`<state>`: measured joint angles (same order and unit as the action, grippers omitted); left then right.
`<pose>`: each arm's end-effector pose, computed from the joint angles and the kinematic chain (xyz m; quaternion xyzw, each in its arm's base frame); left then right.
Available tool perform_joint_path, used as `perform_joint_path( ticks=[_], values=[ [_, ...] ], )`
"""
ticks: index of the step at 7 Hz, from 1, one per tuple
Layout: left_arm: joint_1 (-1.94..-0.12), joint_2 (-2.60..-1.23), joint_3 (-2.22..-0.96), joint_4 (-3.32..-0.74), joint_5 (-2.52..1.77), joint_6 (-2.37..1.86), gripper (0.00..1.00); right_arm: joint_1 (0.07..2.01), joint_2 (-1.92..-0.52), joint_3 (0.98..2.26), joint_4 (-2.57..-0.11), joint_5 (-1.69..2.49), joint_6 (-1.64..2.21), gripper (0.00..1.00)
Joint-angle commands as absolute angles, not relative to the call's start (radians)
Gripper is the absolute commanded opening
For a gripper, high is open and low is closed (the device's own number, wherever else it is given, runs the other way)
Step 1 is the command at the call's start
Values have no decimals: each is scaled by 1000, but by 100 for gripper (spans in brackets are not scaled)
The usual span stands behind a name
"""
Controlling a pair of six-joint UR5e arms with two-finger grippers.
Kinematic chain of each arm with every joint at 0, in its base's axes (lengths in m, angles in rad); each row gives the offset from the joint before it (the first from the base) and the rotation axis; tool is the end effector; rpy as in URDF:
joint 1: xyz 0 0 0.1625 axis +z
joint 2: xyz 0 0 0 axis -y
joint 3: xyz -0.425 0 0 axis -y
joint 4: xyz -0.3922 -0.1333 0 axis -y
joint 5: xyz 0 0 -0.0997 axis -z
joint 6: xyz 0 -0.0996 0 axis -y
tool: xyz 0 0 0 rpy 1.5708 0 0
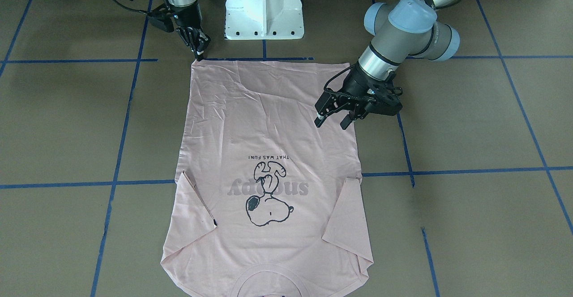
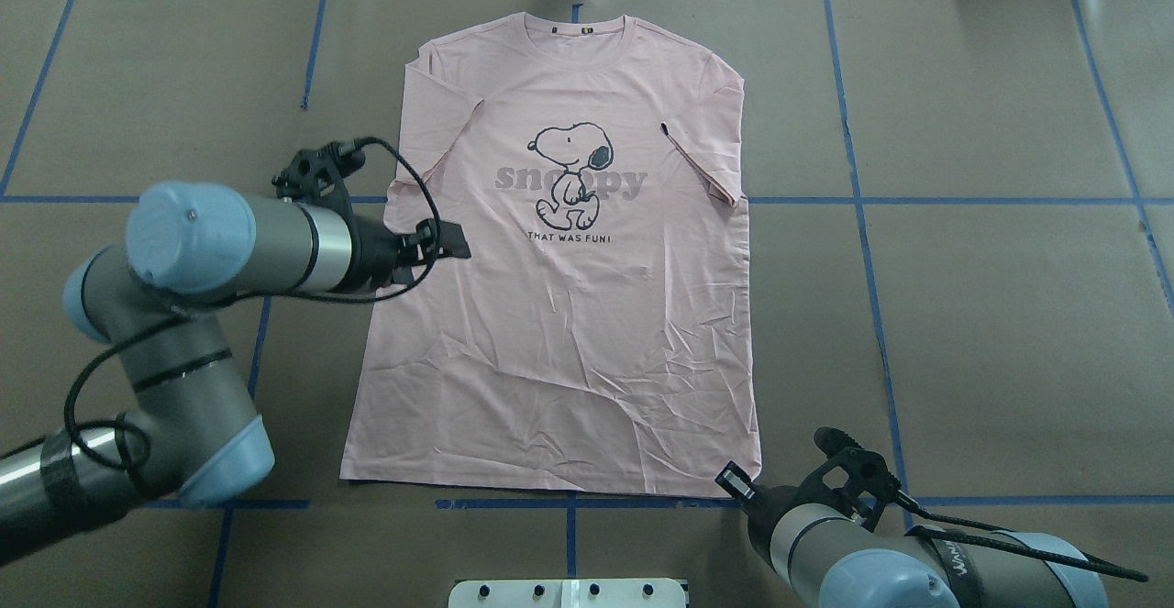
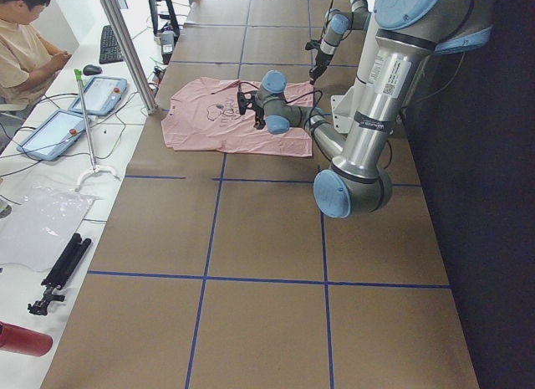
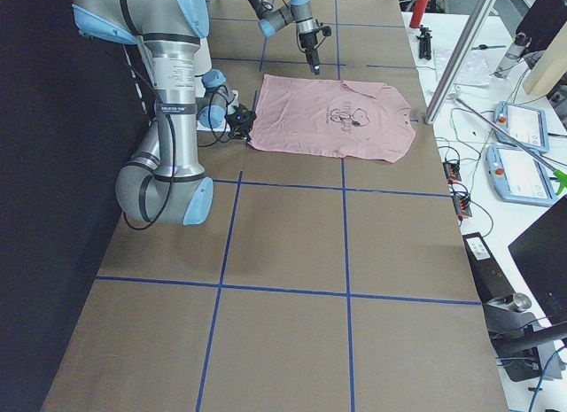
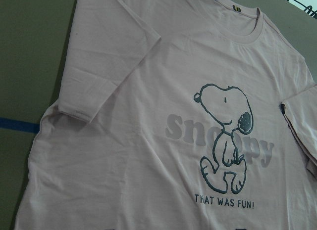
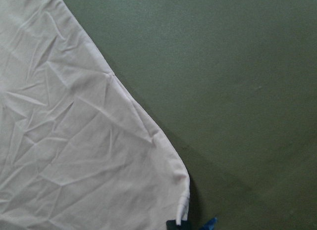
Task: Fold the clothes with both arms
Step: 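Move both grippers down to the shirt hem nearest the robot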
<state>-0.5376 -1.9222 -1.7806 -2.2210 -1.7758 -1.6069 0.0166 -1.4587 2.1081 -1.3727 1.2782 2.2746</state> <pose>0.4615 -0.4067 0.2938 0.0590 0.5695 -0.1755 0.8009 -0.4946 -0.1703 0.3360 -0.0119 -0.4278 0.3740 0.8228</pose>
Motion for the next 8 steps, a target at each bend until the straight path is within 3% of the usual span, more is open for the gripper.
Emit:
perform_joint_path(
  ticks=[1,2,4,8],
  values=[
    [-328,-1745,-1961,-2135,-1628,-1743,87,15,-1460,2120,-1373,1282,2267,0],
    [-272,-1658,-2015,-2120,-1596,-1753,87,14,-1460,2120,-1373,1282,2267,0],
    [-229,-1638,-2083,-1953,-1580,-1784,87,15,-1459,2128,-1373,1284,2263,0],
    [-175,-1654,-2062,-1905,-1562,-1836,82,15,-1460,2134,-1373,1298,2263,0]
  ],
)
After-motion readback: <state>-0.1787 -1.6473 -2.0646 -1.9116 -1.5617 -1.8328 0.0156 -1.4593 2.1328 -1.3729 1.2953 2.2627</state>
